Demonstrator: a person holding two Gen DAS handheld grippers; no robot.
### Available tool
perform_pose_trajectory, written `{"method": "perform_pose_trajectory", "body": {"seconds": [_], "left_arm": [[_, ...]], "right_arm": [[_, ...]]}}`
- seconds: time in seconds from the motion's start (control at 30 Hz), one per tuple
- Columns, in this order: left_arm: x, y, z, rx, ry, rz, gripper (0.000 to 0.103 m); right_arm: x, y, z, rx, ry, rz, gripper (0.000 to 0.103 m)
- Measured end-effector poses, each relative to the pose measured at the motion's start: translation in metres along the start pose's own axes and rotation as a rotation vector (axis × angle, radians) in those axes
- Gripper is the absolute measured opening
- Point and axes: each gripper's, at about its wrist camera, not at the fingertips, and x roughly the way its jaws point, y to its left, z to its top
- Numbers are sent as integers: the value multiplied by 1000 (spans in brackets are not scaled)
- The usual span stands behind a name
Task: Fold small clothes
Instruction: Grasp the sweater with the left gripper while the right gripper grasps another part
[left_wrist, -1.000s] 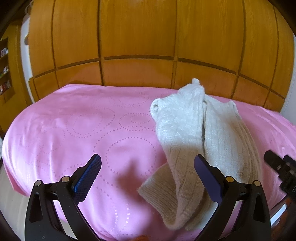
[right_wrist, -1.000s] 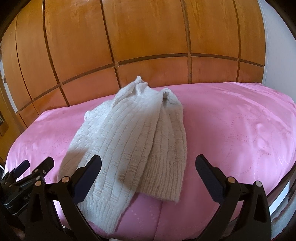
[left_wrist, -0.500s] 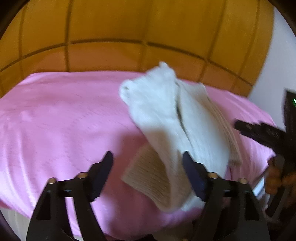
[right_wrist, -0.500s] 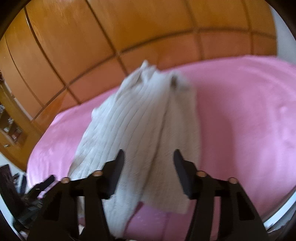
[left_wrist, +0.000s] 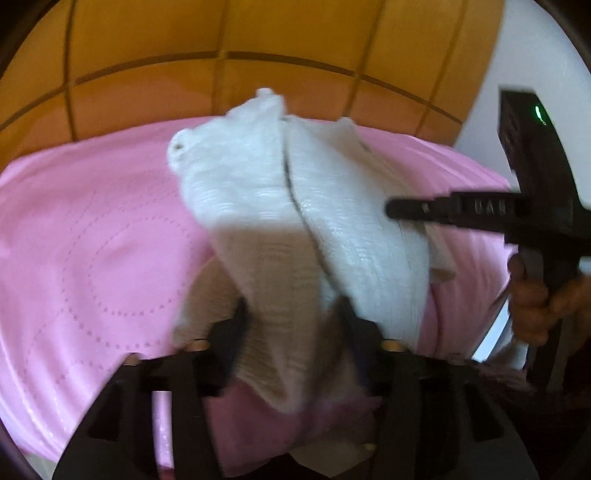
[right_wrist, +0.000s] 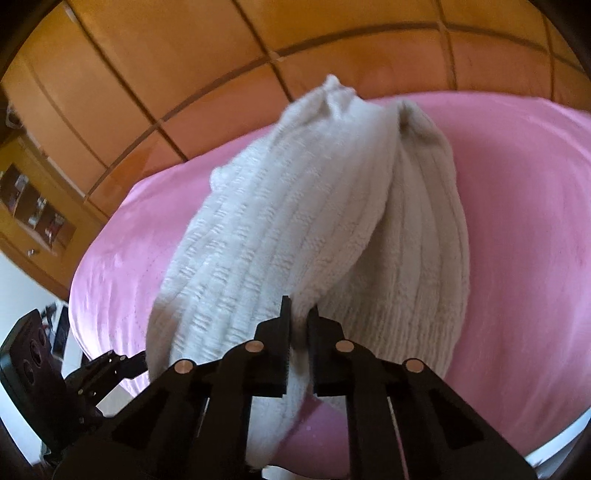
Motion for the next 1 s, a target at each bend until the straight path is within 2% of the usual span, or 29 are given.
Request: {"method": "perform_pose_trajectory", "body": {"seconds": [0.03, 0.07, 0.1, 0.2, 0.23, 0.33, 0.47, 0.63, 0.8, 0.87, 0.93, 1.0], "left_arm": [[0, -3, 0, 20, -7, 11, 71], [2, -4, 0, 31, -5, -4, 63], [3, -4, 0, 29, 3, -18, 39], [8, 5, 1, 6, 25, -36, 15], [8, 7, 2, -1, 21, -41, 11], [-1, 15, 10, -21, -6, -49, 9], [-26, 42, 39, -104, -109, -69, 9], [-43, 101, 89, -224, -212, 3, 8], [-43, 188, 144, -403, -271, 157, 8], [-45, 212, 157, -454, -284, 219, 8], [-41, 241, 175, -508, -283, 311, 8], [-36, 268, 186, -573, -276, 407, 8]], "right_arm": [[-4, 2, 2, -17, -10, 1, 6], [-8, 3, 4, -35, -22, -4, 6], [-17, 4, 8, -62, -47, -20, 6], [-38, -2, 19, -93, -108, -59, 5], [-45, -4, 23, -97, -131, -77, 5], [-64, -24, 39, -87, -203, -153, 5], [-76, -62, 70, -48, -283, -296, 5], [-67, -119, 115, 6, -310, -492, 5], [-54, -182, 158, 105, -296, -669, 5], [-49, -204, 171, 146, -283, -720, 5], [-46, -229, 181, 185, -273, -774, 5], [-43, -246, 190, 223, -257, -790, 6]]}}
